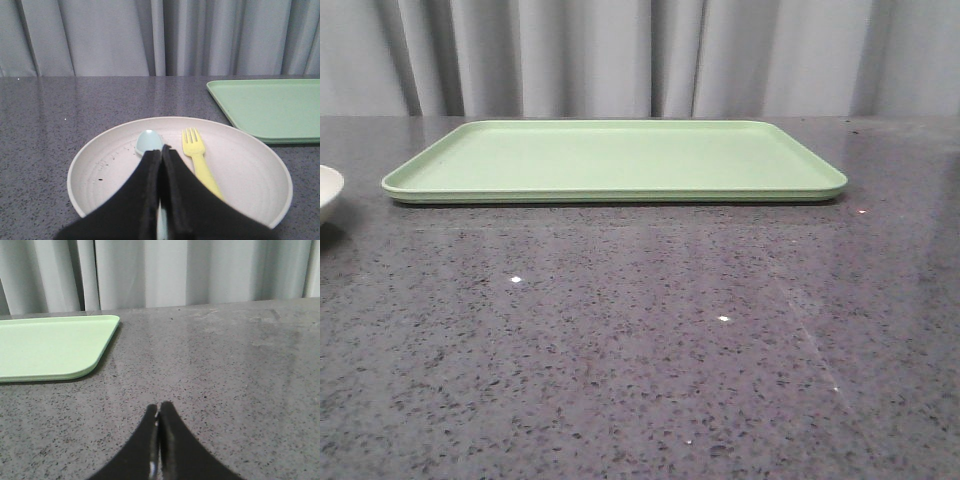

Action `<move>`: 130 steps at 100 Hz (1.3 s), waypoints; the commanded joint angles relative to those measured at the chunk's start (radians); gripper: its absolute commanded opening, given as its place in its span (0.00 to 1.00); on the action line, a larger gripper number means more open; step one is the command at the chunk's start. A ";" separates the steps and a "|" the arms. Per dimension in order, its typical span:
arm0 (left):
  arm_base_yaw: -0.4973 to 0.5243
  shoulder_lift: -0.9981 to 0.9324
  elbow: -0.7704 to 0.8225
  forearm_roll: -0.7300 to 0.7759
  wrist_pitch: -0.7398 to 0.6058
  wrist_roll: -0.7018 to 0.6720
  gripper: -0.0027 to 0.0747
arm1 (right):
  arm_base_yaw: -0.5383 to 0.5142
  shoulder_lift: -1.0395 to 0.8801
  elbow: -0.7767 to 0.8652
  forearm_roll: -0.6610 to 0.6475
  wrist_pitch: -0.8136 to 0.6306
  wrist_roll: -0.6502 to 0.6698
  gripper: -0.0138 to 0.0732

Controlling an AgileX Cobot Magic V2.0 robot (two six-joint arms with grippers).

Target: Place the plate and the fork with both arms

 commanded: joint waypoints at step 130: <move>-0.003 0.564 -0.609 -0.015 0.282 0.000 0.38 | -0.006 0.600 -0.682 0.001 0.547 -0.012 0.48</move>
